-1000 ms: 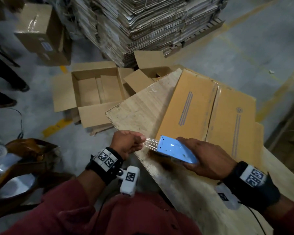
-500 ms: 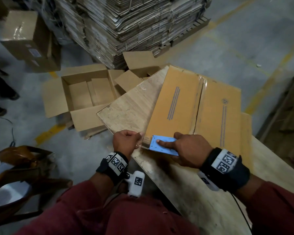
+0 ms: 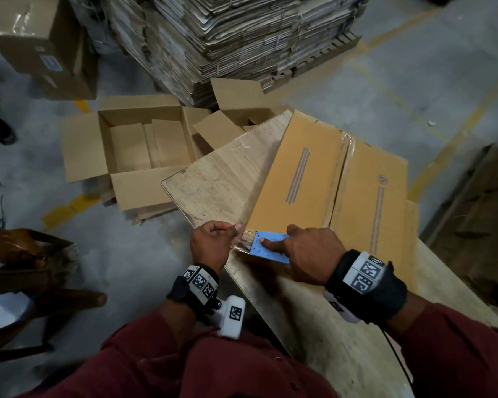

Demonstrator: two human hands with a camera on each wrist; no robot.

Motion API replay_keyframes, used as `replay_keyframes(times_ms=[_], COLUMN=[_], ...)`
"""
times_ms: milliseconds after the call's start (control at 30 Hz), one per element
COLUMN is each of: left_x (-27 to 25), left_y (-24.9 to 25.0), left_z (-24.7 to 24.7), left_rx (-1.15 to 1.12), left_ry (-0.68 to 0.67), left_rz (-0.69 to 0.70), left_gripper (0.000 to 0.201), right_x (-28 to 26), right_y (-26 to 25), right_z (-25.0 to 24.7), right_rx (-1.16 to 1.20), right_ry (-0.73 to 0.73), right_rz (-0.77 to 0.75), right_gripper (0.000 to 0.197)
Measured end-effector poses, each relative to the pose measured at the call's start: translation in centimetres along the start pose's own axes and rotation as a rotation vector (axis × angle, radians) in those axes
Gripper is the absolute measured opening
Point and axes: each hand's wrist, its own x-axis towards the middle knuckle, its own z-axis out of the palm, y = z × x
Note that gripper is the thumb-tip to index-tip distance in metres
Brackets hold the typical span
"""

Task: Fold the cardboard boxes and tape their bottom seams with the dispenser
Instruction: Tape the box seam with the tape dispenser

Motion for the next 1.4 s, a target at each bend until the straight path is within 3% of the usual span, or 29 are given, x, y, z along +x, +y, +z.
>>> replay_keyframes(times_ms=[200,467,667,833,967,1033,1133,1267,1333,1400], left_x=[0.5,0.6,0.9,1.9,1.8,1.9,2.8,3.1,1.7,0.3], left_y=[-0.1,-0.7,-1.6,-1.3,-1.7,-1.6,-2.4,-1.4,0.4,1.1], left_z=[-0.3,0.6,1.2,0.8,0.4,0.3,0.0,0.1,0.1,0.3], left_rx=[0.008,-0.057,-0.108,0.092,0.26,0.37,0.554,0.178,0.0,-0.031], left_ry=[0.026,0.001,-0.008,-0.026,-0.207,-0.259,-0.233,-0.167,-0.277,-0.416], left_rz=[0.061,-0.093,-0.209,-0.244,-0.382,-0.37,-0.195,-0.034,-0.067,-0.174], left_gripper=[0.025,0.021,0.036,0.054,0.076,0.064,0.04,0.032,0.055,0.074], right_x=[0.2,1.3,1.7,2.0,2.0,2.0,2.0,2.1,2.1,2.0], right_y=[0.3,0.2,0.3,0.6,0.5,0.5,0.6,0.6,0.6,0.6], right_z=[-0.2,0.0,-0.1,-0.3,-0.2,-0.3,-0.7,-0.7,-0.6,-0.7], right_rx=[0.026,0.014,0.018,0.025,0.027,0.03,0.034,0.065,0.075,0.082], right_ry=[0.007,0.014,-0.001,-0.01,-0.017,-0.018,-0.031,-0.036,-0.037,-0.047], right_rz=[0.01,-0.001,-0.006,-0.037,-0.033,-0.023,-0.023,-0.01,-0.003,-0.003], right_gripper=[0.068,0.065,0.065,0.065,0.065,0.064,0.064,0.064,0.065,0.066])
